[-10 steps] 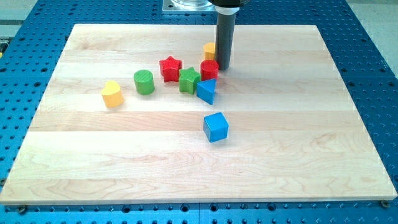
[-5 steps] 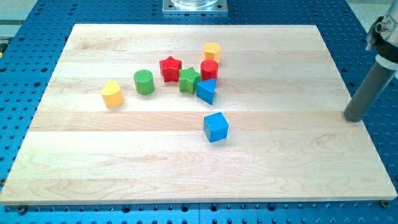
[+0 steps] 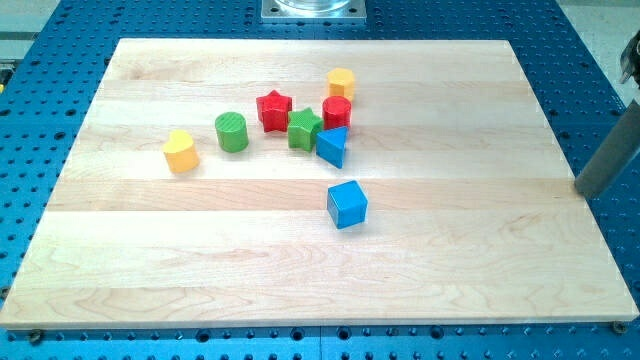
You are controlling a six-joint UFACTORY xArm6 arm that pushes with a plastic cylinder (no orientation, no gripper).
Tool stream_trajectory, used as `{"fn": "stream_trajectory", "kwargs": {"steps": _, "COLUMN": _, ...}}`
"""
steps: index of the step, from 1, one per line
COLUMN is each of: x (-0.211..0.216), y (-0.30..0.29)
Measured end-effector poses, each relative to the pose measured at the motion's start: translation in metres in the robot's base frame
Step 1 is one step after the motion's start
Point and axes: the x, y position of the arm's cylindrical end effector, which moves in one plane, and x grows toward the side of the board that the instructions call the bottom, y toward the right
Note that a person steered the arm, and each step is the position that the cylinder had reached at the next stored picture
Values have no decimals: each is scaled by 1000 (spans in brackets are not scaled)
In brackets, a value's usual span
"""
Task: Keep the blue blocks in a diagonal line
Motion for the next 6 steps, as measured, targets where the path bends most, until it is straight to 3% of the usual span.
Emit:
{"fn": "stream_trajectory", "kwargs": {"steps": 2, "x": 33, "y": -94}}
{"fn": "stream_trajectory", "kwargs": {"steps": 3, "x": 4, "y": -117}}
{"fn": "stream_trajectory", "kwargs": {"steps": 5, "x": -63, "y": -227}}
{"fn": "stream_trajectory", "kwargs": {"steps": 6, "x": -57, "y": -244}}
